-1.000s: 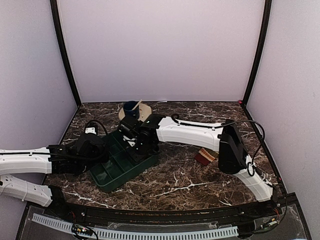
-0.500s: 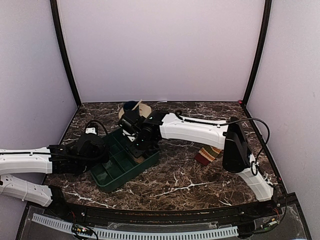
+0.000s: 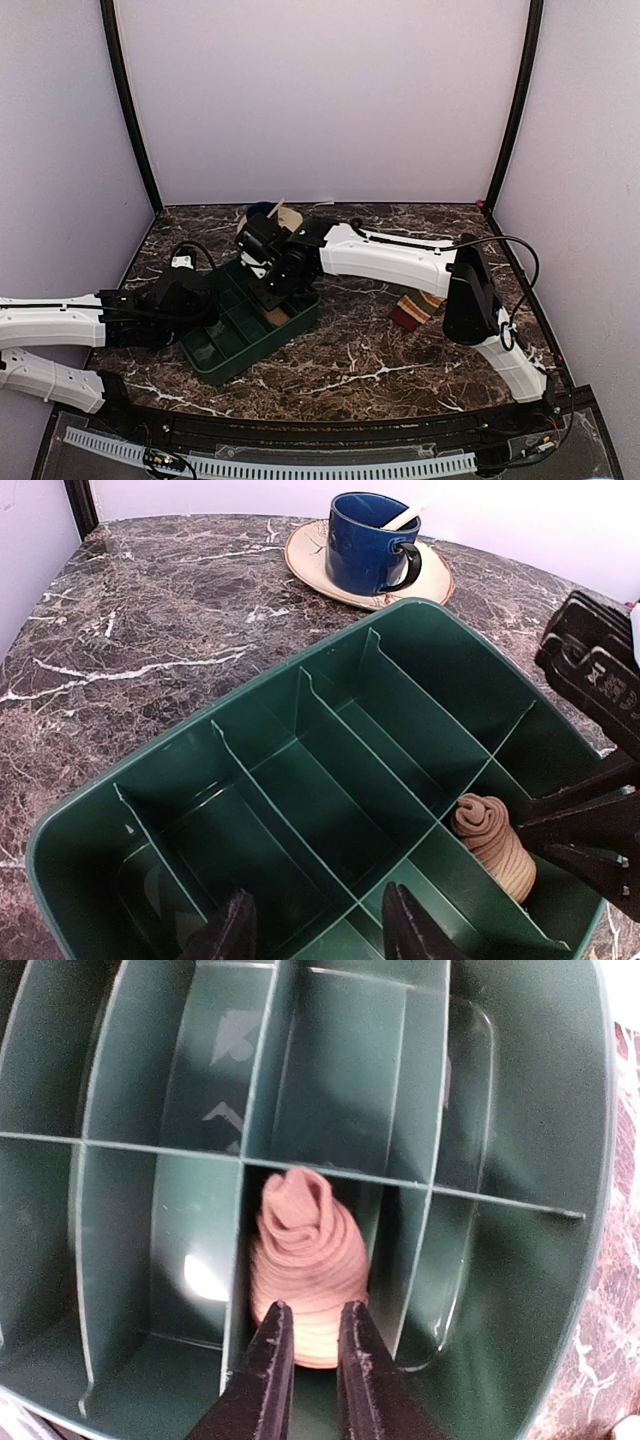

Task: Roll the socks
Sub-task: Place the sock in the storage box, then adjust the sock in the storage box.

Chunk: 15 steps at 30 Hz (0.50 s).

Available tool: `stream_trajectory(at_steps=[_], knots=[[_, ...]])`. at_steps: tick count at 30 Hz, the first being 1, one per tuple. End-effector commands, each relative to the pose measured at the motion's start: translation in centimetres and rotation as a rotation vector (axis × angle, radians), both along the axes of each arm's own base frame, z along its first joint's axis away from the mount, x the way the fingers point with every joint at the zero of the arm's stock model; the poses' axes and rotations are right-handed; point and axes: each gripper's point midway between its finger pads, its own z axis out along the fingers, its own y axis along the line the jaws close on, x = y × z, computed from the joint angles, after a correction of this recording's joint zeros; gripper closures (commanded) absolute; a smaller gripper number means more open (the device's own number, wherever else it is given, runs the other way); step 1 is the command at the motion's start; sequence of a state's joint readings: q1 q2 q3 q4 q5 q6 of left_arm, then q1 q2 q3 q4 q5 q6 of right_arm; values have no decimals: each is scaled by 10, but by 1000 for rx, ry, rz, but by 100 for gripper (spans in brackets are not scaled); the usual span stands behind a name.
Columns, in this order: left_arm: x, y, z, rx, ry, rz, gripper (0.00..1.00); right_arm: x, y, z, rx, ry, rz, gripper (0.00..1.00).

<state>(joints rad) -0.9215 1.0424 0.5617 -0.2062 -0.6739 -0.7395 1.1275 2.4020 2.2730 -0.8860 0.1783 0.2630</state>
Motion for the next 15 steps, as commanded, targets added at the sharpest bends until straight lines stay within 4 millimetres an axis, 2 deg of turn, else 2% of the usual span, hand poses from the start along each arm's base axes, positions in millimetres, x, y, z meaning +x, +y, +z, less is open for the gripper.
stream_trajectory(at_steps=[1,15], knots=[[-2,3,-4,4,4,9,55,3,15,-3,42,12,24,85],[-2,6,-7,14,3,18,55,6,14,-42,14,91,23,88]])
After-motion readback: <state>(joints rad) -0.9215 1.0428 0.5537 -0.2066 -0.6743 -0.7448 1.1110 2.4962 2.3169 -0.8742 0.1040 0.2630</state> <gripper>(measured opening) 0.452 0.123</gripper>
